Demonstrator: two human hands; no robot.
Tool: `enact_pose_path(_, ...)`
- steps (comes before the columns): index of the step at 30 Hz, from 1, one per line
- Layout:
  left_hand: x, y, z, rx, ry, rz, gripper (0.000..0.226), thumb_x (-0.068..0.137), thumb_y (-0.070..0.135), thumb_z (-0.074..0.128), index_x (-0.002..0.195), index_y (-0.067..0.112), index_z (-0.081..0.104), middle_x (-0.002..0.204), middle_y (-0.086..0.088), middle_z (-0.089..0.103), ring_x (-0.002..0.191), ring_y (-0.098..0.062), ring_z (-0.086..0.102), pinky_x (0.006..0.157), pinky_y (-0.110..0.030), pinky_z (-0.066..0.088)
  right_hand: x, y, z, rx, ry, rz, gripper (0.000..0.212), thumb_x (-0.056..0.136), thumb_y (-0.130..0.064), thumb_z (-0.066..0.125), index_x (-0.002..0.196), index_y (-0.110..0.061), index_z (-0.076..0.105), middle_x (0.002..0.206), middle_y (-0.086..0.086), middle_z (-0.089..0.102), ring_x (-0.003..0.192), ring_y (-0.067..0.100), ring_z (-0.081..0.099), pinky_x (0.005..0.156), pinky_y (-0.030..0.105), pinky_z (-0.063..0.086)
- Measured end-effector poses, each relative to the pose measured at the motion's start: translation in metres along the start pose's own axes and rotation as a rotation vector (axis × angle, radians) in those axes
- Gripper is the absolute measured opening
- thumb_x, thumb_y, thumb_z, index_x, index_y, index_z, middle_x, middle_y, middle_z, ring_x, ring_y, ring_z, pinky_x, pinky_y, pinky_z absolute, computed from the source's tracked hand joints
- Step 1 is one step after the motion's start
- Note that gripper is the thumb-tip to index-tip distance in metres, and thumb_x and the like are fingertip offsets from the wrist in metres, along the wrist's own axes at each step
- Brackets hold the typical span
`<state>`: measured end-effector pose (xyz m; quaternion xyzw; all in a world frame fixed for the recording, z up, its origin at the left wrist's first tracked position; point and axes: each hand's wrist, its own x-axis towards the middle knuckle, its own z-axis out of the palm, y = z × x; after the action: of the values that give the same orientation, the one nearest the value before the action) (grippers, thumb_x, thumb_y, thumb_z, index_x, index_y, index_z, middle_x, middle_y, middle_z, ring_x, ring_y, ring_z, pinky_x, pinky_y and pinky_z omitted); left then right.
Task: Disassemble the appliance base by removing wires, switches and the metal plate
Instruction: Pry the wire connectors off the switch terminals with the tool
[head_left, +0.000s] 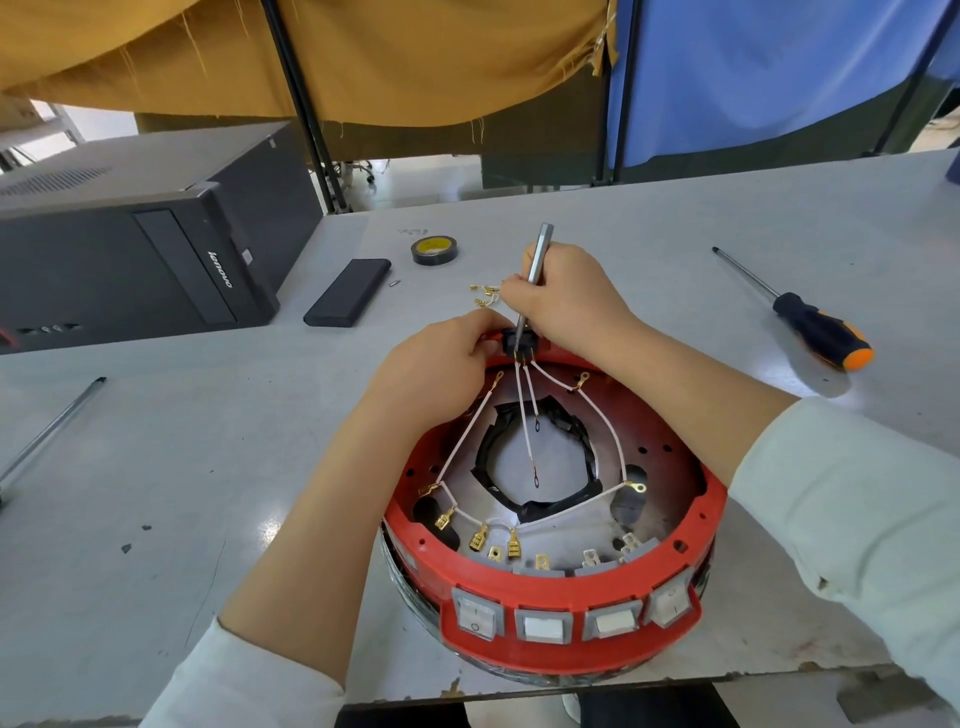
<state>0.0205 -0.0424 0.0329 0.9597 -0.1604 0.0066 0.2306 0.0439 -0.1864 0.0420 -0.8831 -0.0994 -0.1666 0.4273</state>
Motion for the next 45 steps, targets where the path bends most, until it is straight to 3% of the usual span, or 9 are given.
enact_pose_path(6,0.000,0.001,0.000,0.020,-0.005,0.004,0.032,0.100,0.021,0.037,0.127,0.033,0.050,0.118,-0.002,0.061,0.107,-0.024,0.054,0.090,-0.039,0.044,0.013,-0.003,-0.001,-0.045,-0.127,0.133,0.034,0.084,-0.014,0.054,0.056,-0.013,0.033,0.056,0.005,0.035,0.058,0.025,0.042,0.058,0.033,0.035)
enact_pose_path(12,0.000,0.001,0.000,0.021,0.002,0.002,0.032,0.100,0.021,0.037,0.128,0.032,0.049,0.121,-0.001,0.060,0.110,-0.024,0.053,0.090,-0.039,0.043,0.003,0.003,0.000,0.026,0.025,0.049,0.037,0.082,-0.013,0.054,0.054,-0.016,0.031,0.052,-0.001,0.032,0.044,0.008,0.036,0.043,0.016,0.028)
enact_pose_path(15,0.000,0.000,0.001,0.014,0.012,0.003,0.031,0.100,0.021,0.037,0.127,0.032,0.050,0.121,-0.001,0.060,0.110,-0.024,0.053,0.086,-0.034,0.041,0.001,0.005,-0.001,0.070,0.085,0.017,0.037,0.081,-0.011,0.054,0.054,-0.017,0.030,0.051,-0.002,0.031,0.045,0.010,0.035,0.041,0.016,0.026)
enact_pose_path(30,0.001,0.000,0.001,0.027,0.005,0.005,0.031,0.100,0.021,0.037,0.127,0.032,0.050,0.119,-0.001,0.061,0.108,-0.023,0.054,0.088,-0.037,0.043,0.008,0.002,-0.001,0.009,-0.061,0.091,0.037,0.082,-0.014,0.056,0.053,-0.014,0.033,0.052,0.003,0.034,0.049,0.017,0.037,0.051,0.028,0.032)
enact_pose_path(36,0.001,0.000,0.000,0.012,0.004,0.005,0.030,0.100,0.022,0.038,0.125,0.032,0.051,0.118,0.000,0.061,0.107,-0.023,0.054,0.086,-0.035,0.042,0.000,0.005,-0.001,0.122,0.109,0.042,0.033,0.081,-0.011,0.057,0.054,-0.013,0.037,0.049,0.001,0.039,0.037,0.006,0.040,0.039,0.013,0.031)
enact_pose_path(42,0.001,-0.001,0.002,0.004,0.004,0.001,0.025,0.099,0.024,0.040,0.120,0.031,0.052,0.099,0.003,0.056,0.101,-0.024,0.054,0.077,-0.033,0.038,0.003,-0.008,-0.012,0.133,-0.051,0.115,0.025,0.084,-0.017,0.061,0.063,-0.012,0.050,0.051,0.000,0.056,0.035,-0.001,0.049,0.039,0.009,0.036)
enact_pose_path(45,0.002,-0.002,0.002,-0.004,0.009,0.007,0.025,0.099,0.023,0.040,0.119,0.031,0.053,0.105,0.002,0.061,0.103,-0.023,0.055,0.082,-0.036,0.042,-0.007,-0.003,-0.014,0.156,-0.010,0.107,0.032,0.082,-0.017,0.065,0.055,-0.013,0.048,0.040,-0.005,0.053,0.035,0.002,0.048,0.042,0.011,0.038)
